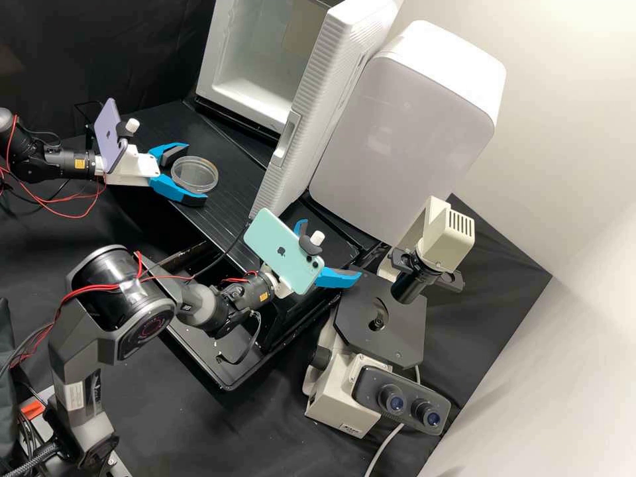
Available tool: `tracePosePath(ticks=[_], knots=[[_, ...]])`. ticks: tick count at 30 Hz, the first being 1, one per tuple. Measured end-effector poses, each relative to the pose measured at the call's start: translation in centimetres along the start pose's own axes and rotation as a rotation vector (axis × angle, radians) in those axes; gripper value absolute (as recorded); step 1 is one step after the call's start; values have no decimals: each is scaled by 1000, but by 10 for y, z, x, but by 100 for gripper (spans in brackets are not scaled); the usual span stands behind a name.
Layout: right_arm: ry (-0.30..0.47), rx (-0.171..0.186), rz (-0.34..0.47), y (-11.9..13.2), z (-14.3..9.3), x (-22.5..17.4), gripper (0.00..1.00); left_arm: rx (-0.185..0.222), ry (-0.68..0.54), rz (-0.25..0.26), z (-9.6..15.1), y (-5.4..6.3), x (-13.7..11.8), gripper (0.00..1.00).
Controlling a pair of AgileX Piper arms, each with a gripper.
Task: Place the petri dish in the incubator
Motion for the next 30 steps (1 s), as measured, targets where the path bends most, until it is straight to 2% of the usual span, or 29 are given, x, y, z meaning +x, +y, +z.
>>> tracePosePath(ticks=[30], knots=[[0,0,0,0,0,0,100,-11,8,2,-1,0,0,0]])
